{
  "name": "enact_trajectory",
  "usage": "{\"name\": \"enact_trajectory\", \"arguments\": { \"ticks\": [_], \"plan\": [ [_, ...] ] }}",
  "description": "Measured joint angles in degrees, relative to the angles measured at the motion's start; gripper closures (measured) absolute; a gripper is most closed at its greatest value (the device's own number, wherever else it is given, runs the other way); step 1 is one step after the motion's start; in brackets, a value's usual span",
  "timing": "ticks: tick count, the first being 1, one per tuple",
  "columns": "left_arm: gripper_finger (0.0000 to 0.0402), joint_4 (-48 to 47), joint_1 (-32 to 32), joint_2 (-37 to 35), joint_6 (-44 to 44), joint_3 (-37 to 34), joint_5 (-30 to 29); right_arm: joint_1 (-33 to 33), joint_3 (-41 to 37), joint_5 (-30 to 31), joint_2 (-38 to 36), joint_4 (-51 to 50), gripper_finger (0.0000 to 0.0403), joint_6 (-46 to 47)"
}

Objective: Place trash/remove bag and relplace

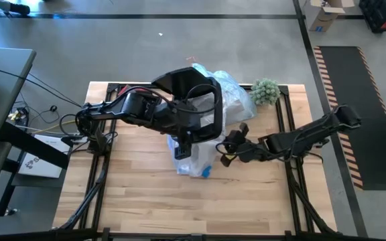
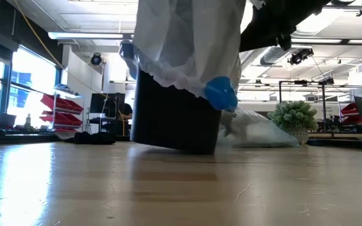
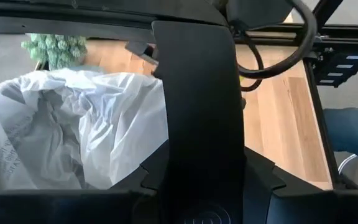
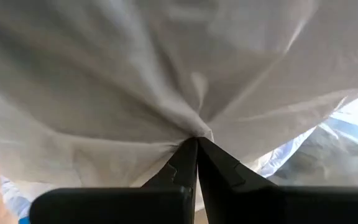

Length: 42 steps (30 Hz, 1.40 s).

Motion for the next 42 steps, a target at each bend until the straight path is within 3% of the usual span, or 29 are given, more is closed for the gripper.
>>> {"name": "enact_trajectory", "arguments": {
  "ticks": [7,15,24,32,42],
  "plan": [
    [0.0304,-5.6,-0.5,-2.0,-2.9,-0.1,-2.5,-0.1,0.1,-0.2,-1.7,2.3,0.0403,-0.7],
    [0.0304,-4.6,-1.3,-4.5,-2.7,0.0,-1.4,-0.1,0.1,-3.0,-2.7,7.6,0.0403,-6.5],
    [0.0304,-6.6,-1.8,1.6,3.8,-0.1,-0.9,-0.1,2.0,-2.7,-2.7,7.1,0.0403,-6.6],
    [0.0304,-9.9,-1.1,3.5,1.9,0.0,-1.7,-0.1,2.0,-2.9,-2.7,6.5,0.0402,-5.3],
    [0.0303,-9.1,-1.2,-1.2,-1.1,-0.1,-0.4,-0.1,2.0,-2.5,-2.6,5.5,0.0402,-5.1]
  ]
}}
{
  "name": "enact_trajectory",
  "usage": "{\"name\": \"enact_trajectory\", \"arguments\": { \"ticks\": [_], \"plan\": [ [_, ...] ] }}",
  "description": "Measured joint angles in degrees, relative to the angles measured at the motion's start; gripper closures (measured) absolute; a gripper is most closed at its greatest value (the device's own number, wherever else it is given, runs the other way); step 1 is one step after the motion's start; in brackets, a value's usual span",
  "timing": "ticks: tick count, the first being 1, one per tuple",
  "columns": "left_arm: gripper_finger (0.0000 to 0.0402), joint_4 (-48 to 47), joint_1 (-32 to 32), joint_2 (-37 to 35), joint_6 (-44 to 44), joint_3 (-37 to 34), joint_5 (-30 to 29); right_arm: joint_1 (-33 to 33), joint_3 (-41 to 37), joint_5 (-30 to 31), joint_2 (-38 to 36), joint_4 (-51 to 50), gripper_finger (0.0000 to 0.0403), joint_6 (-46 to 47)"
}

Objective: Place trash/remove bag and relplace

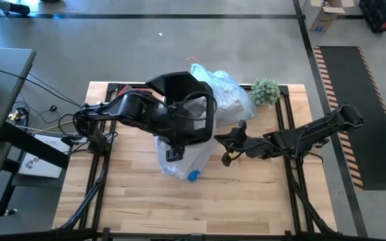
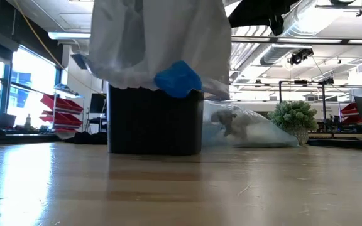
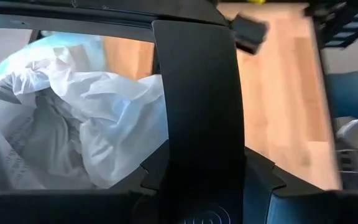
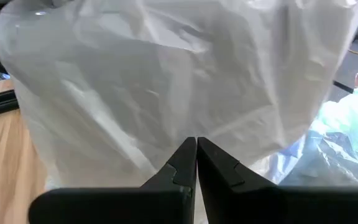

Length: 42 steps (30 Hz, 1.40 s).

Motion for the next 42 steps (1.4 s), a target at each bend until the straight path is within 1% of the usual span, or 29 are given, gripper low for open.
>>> {"name": "enact_trajectory", "arguments": {
  "ticks": [3,5,7,8,12,17,21,24,28,36,42],
  "plan": [
    [0.0303,-0.1,0.0,-2.1,-1.6,0.0,3.3,0.0,0.0,0.0,0.4,-0.3,0.0402,0.0],
    [0.0302,-0.4,0.0,-3.1,-2.2,0.0,6.6,0.0,0.0,0.1,1.0,-0.3,0.0402,0.0],
    [0.0302,-2.3,-0.2,-3.3,-2.3,0.1,10.1,0.0,0.0,0.1,1.8,-0.6,0.0402,0.3],
    [0.0302,-3.4,-0.5,-3.2,-2.1,0.1,10.5,0.0,0.0,0.1,2.3,-0.6,0.0402,0.6],
    [0.0302,-7.1,-1.5,-2.0,-2.2,-0.1,8.1,0.0,0.0,0.1,4.8,-0.6,0.0402,2.0],
    [0.0301,-7.3,-2.3,0.3,-1.8,-0.1,2.4,0.0,0.0,0.1,8.0,-0.6,0.0402,3.7],
    [0.0301,-9.8,-2.3,1.1,-2.8,-0.1,0.1,0.0,0.0,-0.2,8.8,-0.6,0.0402,4.9],
    [0.0301,-9.4,-2.3,1.3,-3.6,0.0,-0.2,0.0,0.0,-0.2,8.8,-0.6,0.0402,5.0],
    [0.0301,-9.7,-2.3,0.7,-6.6,0.0,-0.6,0.0,0.0,-0.2,8.8,-0.5,0.0402,5.0],
    [0.0300,-9.8,-2.1,-0.1,-8.8,0.0,-1.0,0.0,0.0,-0.4,8.8,-0.1,0.0403,5.0],
    [0.0300,-9.8,-1.8,-0.1,-7.5,0.0,-0.3,0.0,0.0,-0.4,8.8,-0.1,0.0403,5.0]
  ]
}}
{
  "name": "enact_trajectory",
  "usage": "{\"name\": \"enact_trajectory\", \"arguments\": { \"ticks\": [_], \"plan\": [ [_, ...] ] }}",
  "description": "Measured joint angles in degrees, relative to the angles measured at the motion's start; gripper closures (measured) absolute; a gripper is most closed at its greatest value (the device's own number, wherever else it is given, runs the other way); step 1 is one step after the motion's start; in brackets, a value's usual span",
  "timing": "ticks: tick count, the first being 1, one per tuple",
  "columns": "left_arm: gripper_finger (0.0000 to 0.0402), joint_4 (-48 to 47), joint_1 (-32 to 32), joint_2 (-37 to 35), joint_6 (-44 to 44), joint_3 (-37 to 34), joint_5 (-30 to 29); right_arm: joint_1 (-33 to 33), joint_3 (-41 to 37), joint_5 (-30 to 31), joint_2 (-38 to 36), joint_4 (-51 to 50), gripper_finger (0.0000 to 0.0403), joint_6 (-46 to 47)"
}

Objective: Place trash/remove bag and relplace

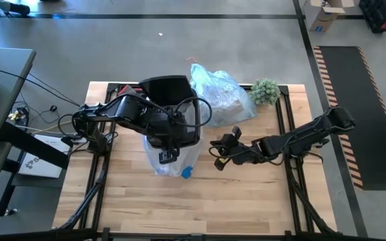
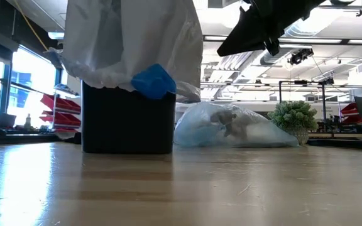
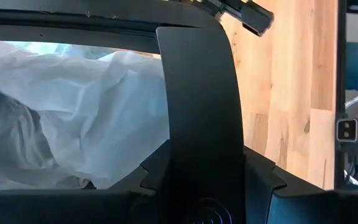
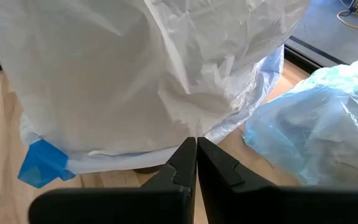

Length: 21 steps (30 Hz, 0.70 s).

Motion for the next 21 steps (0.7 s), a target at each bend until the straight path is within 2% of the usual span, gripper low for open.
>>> {"name": "enact_trajectory", "arguments": {
  "ticks": [6,14,21],
  "plan": [
    [0.0300,0.0,-0.1,-0.4,2.2,0.0,4.1,0.0,0.0,0.0,0.0,0.0,0.0403,0.1],
    [0.0300,0.0,-0.3,-1.5,0.6,0.0,4.2,0.2,0.0,0.0,0.0,0.0,0.0403,0.6],
    [0.0300,0.0,-1.4,-1.8,5.0,0.0,7.9,0.2,0.0,0.0,0.0,0.0,0.0402,0.6]
  ]
}}
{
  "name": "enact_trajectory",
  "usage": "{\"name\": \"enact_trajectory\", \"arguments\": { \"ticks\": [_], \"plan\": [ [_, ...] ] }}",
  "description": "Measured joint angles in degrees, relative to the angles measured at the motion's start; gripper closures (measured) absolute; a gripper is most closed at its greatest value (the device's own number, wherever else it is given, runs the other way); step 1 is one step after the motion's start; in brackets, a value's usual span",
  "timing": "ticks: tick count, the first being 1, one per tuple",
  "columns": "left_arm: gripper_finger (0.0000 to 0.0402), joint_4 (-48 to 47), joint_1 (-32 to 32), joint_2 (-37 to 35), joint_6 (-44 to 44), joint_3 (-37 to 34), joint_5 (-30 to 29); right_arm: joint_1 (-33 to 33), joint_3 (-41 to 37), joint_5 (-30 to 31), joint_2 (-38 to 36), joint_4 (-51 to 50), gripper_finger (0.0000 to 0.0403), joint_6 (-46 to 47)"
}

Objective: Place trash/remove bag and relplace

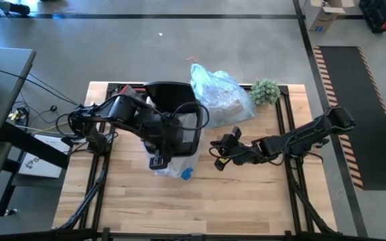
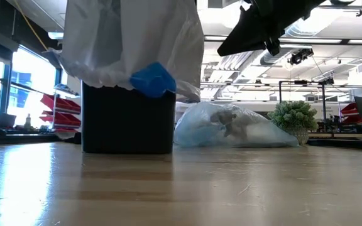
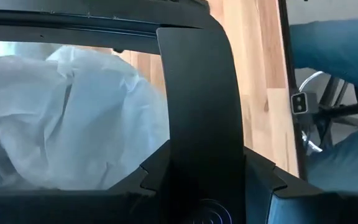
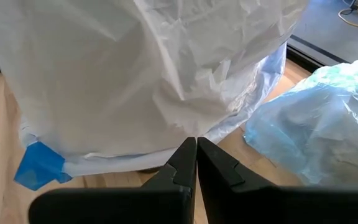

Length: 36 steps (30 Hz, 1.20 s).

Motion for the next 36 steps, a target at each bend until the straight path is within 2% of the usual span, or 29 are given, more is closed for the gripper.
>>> {"name": "enact_trajectory", "arguments": {
  "ticks": [3,10,16,25,30,36],
  "plan": [
    [0.0300,0.0,-0.5,-0.4,-2.3,0.0,-1.1,0.0,0.0,0.0,0.0,0.0,0.0402,0.0],
    [0.0302,0.0,-1.0,-0.5,-3.3,0.0,-10.0,0.0,0.0,0.0,0.0,0.0,0.0402,0.0],
    [0.0302,0.0,-0.5,-0.1,-3.4,-0.3,-8.7,0.0,0.0,0.0,0.0,0.0,0.0402,0.8],
    [0.0301,0.2,-0.4,0.8,-2.7,-4.9,-7.7,0.0,0.0,0.0,0.0,0.0,0.0402,0.9],
    [0.0300,0.0,-0.4,0.8,-4.5,-5.0,-9.2,0.0,0.0,0.0,0.0,0.0,0.0402,0.9],
    [0.0300,0.0,-0.7,0.7,-6.7,-2.9,-8.3,0.0,0.0,-0.1,0.0,0.0,0.0402,0.9]
  ]
}}
